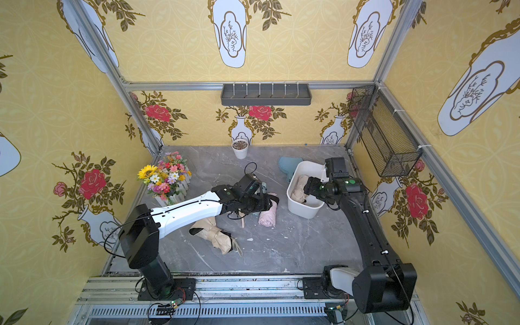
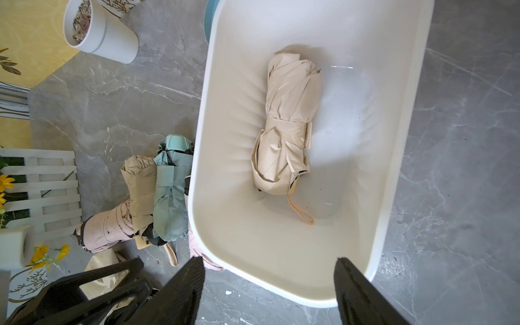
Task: Put the umbrella into the storage box
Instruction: Pick up the umbrella from the center of the board.
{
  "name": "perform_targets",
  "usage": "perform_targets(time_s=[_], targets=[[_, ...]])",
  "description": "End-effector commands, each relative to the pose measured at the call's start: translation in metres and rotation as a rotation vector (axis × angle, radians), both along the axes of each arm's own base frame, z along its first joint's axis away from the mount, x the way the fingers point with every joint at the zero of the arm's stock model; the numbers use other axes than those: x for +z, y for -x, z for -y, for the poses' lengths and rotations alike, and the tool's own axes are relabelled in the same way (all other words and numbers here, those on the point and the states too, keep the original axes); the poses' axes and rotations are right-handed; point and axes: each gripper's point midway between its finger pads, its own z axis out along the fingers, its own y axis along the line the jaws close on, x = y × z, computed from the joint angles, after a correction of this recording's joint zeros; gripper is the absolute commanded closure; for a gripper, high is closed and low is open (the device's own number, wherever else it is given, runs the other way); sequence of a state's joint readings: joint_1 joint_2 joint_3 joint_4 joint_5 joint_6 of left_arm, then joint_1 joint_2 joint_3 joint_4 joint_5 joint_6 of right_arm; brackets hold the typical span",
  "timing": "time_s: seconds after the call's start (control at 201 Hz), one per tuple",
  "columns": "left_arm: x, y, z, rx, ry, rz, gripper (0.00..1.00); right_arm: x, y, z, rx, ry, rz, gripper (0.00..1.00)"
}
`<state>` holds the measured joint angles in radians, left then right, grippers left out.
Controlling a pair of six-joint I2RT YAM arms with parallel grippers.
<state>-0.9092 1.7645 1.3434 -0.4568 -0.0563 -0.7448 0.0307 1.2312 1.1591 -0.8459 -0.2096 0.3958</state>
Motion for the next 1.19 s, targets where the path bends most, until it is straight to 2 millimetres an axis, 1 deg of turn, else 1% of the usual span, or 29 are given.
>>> perform_targets(time_s=[0.0,0.07,0.154,0.244,0.373,0.488,0.548,0.727,0.812,0.921,0.991,1.031,1.061,1.145,1.19], targets=[[-0.013,0.0,0.002,0.011,-0.029,-0.025,0.26,0.006,-0.001,-0.001,0.003,-0.012,0.011,0.2],[-0.02,-0.002,0.007,0.005,-0.033,-0.037,0.26,0.01,-0.004,-0.002,0.005,-0.017,0.026,0.19],[-0.029,-0.004,0.013,-0.006,-0.05,-0.036,0.27,0.011,-0.005,-0.002,0.004,-0.025,0.025,0.18],[-0.039,-0.01,0.009,0.012,-0.111,-0.031,0.29,0.01,-0.004,-0.003,0.006,-0.035,0.022,0.18],[-0.048,-0.013,0.011,0.004,-0.133,-0.026,0.34,0.007,-0.003,-0.004,0.006,-0.045,0.022,0.18],[-0.06,-0.017,0.011,0.01,-0.159,-0.034,0.37,0.006,-0.003,-0.005,0.007,-0.055,0.02,0.18],[-0.066,-0.018,0.012,0.014,-0.178,-0.037,0.37,0.007,-0.003,-0.006,0.007,-0.059,0.023,0.17],[-0.086,-0.021,0.016,0.012,-0.21,-0.058,0.3,0.006,-0.004,-0.005,0.011,-0.055,0.022,0.15],[-0.095,-0.022,0.015,0.015,-0.236,-0.069,0.31,0.005,-0.002,-0.006,0.015,-0.057,0.02,0.15],[-0.102,-0.022,0.012,0.021,-0.257,-0.08,0.36,0.007,0.0,-0.007,0.021,-0.058,0.026,0.15],[-0.106,-0.021,0.012,0.018,-0.261,-0.088,0.42,0.008,0.0,-0.007,0.023,-0.06,0.03,0.16],[-0.107,-0.02,0.012,0.017,-0.262,-0.093,0.47,0.008,0.0,-0.006,0.023,-0.062,0.03,0.16],[-0.108,-0.019,0.011,0.013,-0.261,-0.099,0.53,0.008,0.001,-0.007,0.025,-0.064,0.029,0.16],[-0.107,-0.017,0.011,0.007,-0.258,-0.103,0.6,0.006,0.002,-0.006,0.02,-0.069,0.021,0.16],[-0.103,-0.016,0.01,0.006,-0.255,-0.105,0.66,0.006,0.003,-0.006,0.018,-0.071,0.02,0.16]])
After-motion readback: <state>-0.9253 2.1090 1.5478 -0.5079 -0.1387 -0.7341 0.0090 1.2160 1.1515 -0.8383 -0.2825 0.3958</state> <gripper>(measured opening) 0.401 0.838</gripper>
